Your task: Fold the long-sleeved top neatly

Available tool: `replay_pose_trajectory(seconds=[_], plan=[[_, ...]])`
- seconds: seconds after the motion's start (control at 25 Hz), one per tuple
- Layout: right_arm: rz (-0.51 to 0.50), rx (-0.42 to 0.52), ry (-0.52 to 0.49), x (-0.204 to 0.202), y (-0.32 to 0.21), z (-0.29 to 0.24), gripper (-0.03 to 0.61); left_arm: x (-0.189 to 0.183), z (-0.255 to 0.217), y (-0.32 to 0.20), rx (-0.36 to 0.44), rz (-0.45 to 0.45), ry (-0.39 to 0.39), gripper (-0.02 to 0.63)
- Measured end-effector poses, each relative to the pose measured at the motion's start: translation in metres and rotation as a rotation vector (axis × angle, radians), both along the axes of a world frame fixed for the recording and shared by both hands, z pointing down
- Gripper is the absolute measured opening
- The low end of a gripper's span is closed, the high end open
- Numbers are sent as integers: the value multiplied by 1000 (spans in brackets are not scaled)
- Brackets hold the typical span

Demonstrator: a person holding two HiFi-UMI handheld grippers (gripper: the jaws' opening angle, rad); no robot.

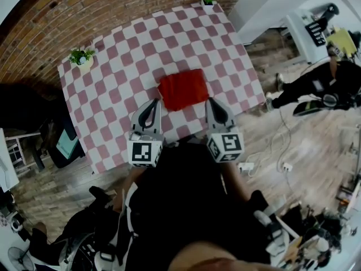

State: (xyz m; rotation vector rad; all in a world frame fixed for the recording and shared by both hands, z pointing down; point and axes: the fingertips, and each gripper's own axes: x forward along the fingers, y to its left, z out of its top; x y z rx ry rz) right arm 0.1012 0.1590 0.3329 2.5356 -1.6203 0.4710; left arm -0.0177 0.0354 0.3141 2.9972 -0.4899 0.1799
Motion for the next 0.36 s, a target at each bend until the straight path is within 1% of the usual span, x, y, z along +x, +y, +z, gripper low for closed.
replay_pose_trajectory(seconds=[0.24,0.36], plan=[[-12,4,2,-2,-3,-1,9,-1,0,-3,-1,-4,7,8],[-14,6,4,-2,-5,-1,9,-1,0,-4,14,-1,0,8]])
